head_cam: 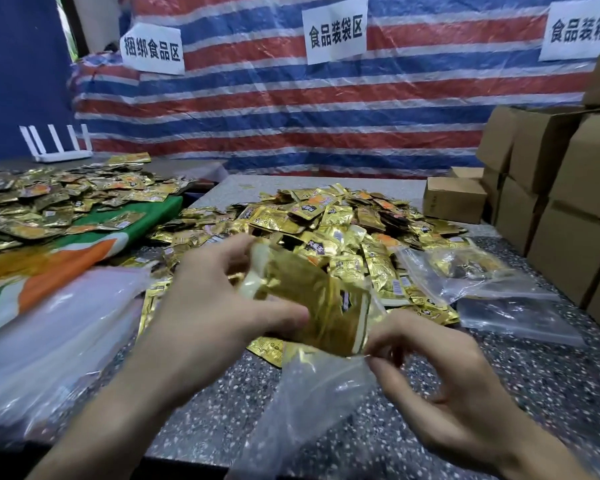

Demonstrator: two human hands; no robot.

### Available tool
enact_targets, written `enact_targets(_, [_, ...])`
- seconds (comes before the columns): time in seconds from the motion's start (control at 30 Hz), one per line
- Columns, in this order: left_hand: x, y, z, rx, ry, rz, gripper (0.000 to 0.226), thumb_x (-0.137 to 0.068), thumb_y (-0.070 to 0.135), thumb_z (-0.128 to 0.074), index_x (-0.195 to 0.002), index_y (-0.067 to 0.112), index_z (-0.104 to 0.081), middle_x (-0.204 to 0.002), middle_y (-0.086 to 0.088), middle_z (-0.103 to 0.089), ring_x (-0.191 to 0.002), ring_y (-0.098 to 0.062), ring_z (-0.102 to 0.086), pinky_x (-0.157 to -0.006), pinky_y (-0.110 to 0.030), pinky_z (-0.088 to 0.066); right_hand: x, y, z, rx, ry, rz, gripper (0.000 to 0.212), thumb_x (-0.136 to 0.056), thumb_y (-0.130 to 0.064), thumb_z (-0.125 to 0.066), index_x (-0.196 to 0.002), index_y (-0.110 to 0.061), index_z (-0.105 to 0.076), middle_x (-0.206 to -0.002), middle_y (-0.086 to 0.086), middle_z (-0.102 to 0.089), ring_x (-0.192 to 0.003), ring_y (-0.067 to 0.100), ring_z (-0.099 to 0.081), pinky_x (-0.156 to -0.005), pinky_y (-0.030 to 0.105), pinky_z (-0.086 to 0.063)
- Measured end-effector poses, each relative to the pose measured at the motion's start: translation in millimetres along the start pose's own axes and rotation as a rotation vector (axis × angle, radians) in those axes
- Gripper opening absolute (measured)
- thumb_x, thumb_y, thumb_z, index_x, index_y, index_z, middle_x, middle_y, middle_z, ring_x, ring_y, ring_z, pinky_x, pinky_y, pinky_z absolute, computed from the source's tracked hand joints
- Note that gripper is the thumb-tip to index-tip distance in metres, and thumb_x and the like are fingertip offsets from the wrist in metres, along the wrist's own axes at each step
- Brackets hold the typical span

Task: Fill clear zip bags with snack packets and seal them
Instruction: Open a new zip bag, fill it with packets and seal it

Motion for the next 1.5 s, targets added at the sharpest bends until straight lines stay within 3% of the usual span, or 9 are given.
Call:
enact_targets(0.23, [0, -15, -35, -0.333, -0.003, -0.075, 0.025, -0.064, 0.027, -0.083, -0.08, 0.029, -0.064, -0.078, 0.019, -0.067, -0.071, 0.001, -0.061, -0.056, -0.013, -0.041, -3, -10, 5, 0.009, 0.097, 0.046, 0.005, -0.087, -0.008, -0.06, -0.086, -0.008, -0.065, -0.081, -0.005, -0.061, -0.074, 0.011, -0.061, -0.063, 0.023, -0.049])
enact_targets(0.37, [-13, -6, -45, -0.318, -0.106, -0.083, 0.043, -0.063, 0.022, -0.091, -0.096, 0.031, -0.065, -0.087, 0.017, -0.062, -0.082, 0.006, -0.06, -0.065, -0.009, -0.048, -7, -8, 19, 0.088, 0.123, -0.002, 0.008, -0.087, -0.013, -0.058, -0.085, -0.01, -0.065, -0.079, -0.008, -0.063, -0.073, 0.006, -0.061, -0.062, 0.02, -0.048])
enact_targets(0.47, [-27, 0, -57, -0.069, -0.208, -0.076, 0.061, -0.064, 0.032, -0.089, -0.118, 0.028, -0.061, -0.108, 0.012, -0.063, -0.095, -0.008, -0.067, -0.078, -0.025, -0.06, -8, 1, 32, 0.114, 0.201, -0.092, 0.003, -0.086, -0.012, -0.06, -0.086, -0.013, -0.064, -0.078, -0.011, -0.064, -0.073, 0.007, -0.064, -0.062, 0.026, -0.052])
enact_targets(0.6, [-48, -19, -73, 0.346, 0.01, -0.064, 0.022, -0.095, 0.028, -0.062, -0.114, 0.016, -0.061, -0.112, 0.0, -0.064, -0.093, -0.022, -0.071, -0.071, -0.034, -0.062, -5, 13, 49, 0.147, 0.279, -0.214, 0.027, -0.087, 0.006, -0.066, -0.086, -0.021, -0.062, -0.082, -0.01, -0.063, -0.074, 0.007, -0.063, -0.066, 0.019, -0.051])
enact_targets(0.7, [-58, -64, -87, -0.103, -0.063, -0.052, 0.016, -0.098, 0.028, -0.059, -0.113, 0.023, -0.06, -0.114, 0.01, -0.062, -0.1, -0.014, -0.063, -0.087, -0.034, -0.058, -3, 16, 57, 0.141, 0.278, -0.268, 0.029, -0.085, 0.007, -0.064, -0.085, -0.021, -0.062, -0.083, -0.009, -0.064, -0.076, 0.01, -0.064, -0.067, 0.018, -0.051])
enact_targets(0.87, [-43, -140, -107, -0.687, -0.466, 0.132, 0.066, -0.084, 0.047, -0.071, -0.142, 0.035, -0.041, -0.152, 0.005, -0.034, -0.137, -0.014, -0.033, -0.117, -0.043, -0.03, 0, 15, 62, 0.111, 0.243, -0.293, 0.021, -0.086, 0.004, -0.065, -0.085, -0.017, -0.062, -0.083, -0.01, -0.065, -0.078, 0.012, -0.065, -0.069, 0.023, -0.054])
enact_targets(1.1, [-36, -159, -98, -0.786, -0.26, -0.065, 0.028, -0.09, 0.038, -0.065, -0.116, 0.034, -0.054, -0.107, 0.018, -0.051, -0.1, -0.006, -0.046, -0.101, -0.035, -0.04, -5, 15, 55, 0.092, 0.224, -0.295, 0.022, -0.088, 0.0, -0.065, -0.086, -0.023, -0.063, -0.085, -0.009, -0.066, -0.08, 0.013, -0.065, -0.071, 0.026, -0.054])
enact_targets(1.37, [-40, -169, -104, -0.904, -0.474, -0.219, 0.055, -0.091, 0.047, -0.052, -0.141, 0.028, -0.041, -0.144, 0.009, -0.043, -0.129, -0.012, -0.043, -0.115, -0.038, -0.033, -16, 11, 43, 0.036, 0.201, -0.266, 0.006, -0.085, -0.013, -0.061, -0.085, -0.018, -0.064, -0.081, -0.01, -0.065, -0.079, 0.013, -0.065, -0.069, 0.022, -0.052])
enact_targets(1.5, [-47, -160, -113, -0.96, -0.381, -0.307, 0.032, -0.091, 0.041, -0.054, -0.119, 0.026, -0.052, -0.106, 0.008, -0.06, -0.099, -0.013, -0.053, -0.1, -0.034, -0.042, -18, 8, 39, 0.039, 0.158, -0.242, 0.008, -0.086, -0.013, -0.061, -0.086, -0.02, -0.063, -0.082, -0.012, -0.065, -0.078, 0.01, -0.064, -0.068, 0.015, -0.049])
Point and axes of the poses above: each hand's wrist, its own x-axis away from the middle knuckle, its own z-axis out of the back of the hand, y = z × x, the point moved 1 cm from there along -x, towards the middle knuckle
